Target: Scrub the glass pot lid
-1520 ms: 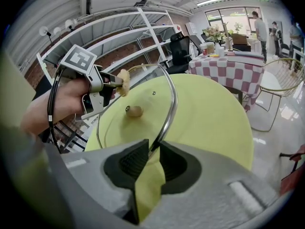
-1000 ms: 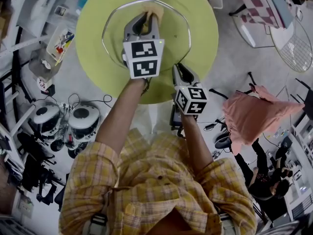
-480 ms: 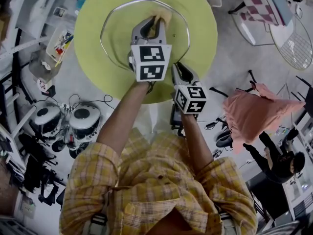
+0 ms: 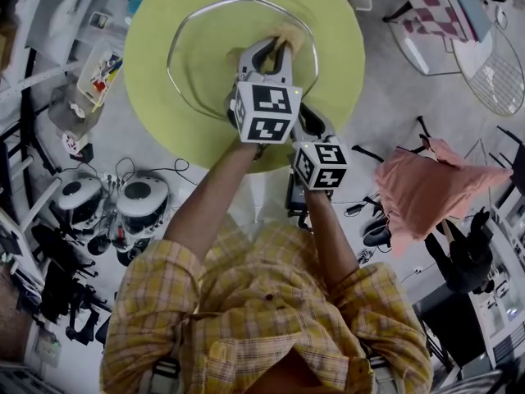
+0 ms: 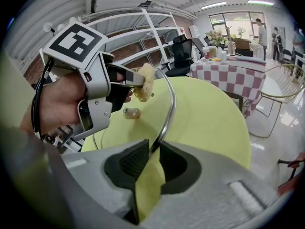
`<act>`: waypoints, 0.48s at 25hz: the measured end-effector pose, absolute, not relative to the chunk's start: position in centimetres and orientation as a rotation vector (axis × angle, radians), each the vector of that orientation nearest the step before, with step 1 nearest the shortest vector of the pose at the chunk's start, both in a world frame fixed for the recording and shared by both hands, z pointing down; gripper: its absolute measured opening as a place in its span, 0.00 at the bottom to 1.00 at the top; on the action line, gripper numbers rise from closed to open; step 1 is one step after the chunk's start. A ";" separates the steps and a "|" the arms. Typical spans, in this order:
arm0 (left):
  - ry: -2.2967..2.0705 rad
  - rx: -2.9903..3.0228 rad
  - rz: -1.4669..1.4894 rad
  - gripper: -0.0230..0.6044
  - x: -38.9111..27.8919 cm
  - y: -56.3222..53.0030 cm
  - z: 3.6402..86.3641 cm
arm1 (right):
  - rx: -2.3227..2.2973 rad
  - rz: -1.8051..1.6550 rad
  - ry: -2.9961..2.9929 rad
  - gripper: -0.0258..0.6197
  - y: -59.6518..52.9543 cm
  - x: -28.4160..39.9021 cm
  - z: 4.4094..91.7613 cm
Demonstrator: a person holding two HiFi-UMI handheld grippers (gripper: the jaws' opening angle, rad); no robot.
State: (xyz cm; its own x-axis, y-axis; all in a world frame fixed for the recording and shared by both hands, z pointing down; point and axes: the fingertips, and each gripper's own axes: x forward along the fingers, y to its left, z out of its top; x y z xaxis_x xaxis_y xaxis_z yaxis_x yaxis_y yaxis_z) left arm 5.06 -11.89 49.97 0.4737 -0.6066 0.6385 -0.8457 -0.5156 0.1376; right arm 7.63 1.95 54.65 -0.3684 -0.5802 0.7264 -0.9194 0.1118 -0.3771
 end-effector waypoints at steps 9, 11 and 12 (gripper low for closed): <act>-1.136 2.293 0.750 0.11 6.9 -10.3 50.6 | 1.460 1.155 -2.010 0.14 2.0 7.8 54.8; -1.126 2.290 0.754 0.11 7.1 -9.9 50.8 | 1.461 1.159 -2.013 0.14 2.0 7.8 54.8; -1.119 2.289 0.757 0.11 7.2 -9.6 50.9 | 1.464 1.161 -2.015 0.14 2.0 7.9 54.8</act>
State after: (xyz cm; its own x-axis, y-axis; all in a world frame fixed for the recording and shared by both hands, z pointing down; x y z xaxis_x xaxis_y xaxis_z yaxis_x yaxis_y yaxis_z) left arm 7.16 -9.64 50.94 0.5127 -0.5514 0.6581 -0.8161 -0.5511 0.1740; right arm 7.86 1.97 54.78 -0.3774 -0.5893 0.7143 -0.9136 0.1109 -0.3912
